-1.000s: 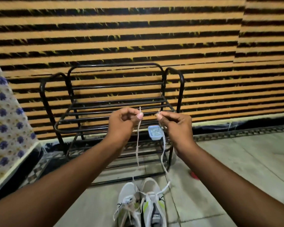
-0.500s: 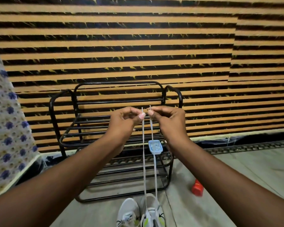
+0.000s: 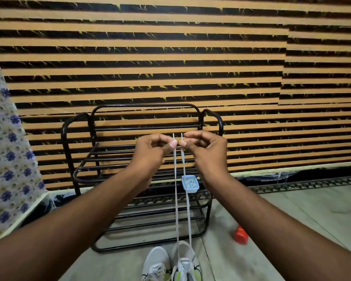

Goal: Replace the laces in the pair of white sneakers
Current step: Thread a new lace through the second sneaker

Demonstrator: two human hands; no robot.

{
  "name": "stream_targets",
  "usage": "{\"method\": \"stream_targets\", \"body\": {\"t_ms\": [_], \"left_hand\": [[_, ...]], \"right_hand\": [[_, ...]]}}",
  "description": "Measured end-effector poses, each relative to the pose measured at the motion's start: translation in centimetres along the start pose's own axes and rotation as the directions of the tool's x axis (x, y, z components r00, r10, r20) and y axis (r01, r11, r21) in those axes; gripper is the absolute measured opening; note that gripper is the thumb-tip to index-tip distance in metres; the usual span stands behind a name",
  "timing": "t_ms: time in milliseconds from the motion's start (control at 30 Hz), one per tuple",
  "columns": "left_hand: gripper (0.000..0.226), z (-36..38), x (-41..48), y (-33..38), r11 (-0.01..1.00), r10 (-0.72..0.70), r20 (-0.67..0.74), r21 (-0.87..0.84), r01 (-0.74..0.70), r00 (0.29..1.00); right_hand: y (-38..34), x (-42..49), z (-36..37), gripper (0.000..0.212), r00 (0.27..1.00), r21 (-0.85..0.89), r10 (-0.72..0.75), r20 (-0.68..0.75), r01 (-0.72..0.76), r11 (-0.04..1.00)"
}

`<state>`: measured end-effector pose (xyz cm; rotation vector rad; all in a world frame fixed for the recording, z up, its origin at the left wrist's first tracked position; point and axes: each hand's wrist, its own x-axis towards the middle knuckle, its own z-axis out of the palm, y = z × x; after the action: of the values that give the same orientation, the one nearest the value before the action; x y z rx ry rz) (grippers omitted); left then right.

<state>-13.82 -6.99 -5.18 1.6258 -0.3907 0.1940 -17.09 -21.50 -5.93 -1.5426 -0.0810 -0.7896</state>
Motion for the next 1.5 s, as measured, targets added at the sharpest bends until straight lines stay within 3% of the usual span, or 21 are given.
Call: {"method": "stream_targets", "body": {"t_ms": [833,1200,1500], "left_hand": [[0.009,0.4,0.1,-0.3,0.994,0.111,0.024,0.014,-0.111,0.994],[0.005,0.1,-0.1,-1.8,1.000,0.021,0.070,-0.025,-0.019,0.997],[0.011,1.4,-0.9,-11.2,0.977,-0.134,0.201,0.193,0.095,0.970]], "right_hand": [[0.5,0.2,-0.6,0.018,1.000,0.016,-0.022,-0.015,0.023,1.000],[3.3,-0.2,-1.5,0.014,1.000,-0.063,-0.021,-0.022,0.019,0.998],[10.7,-2.7,-2.5,0.011,0.997,-0.153,0.071,-0.012,-0.072,0.986]]}}
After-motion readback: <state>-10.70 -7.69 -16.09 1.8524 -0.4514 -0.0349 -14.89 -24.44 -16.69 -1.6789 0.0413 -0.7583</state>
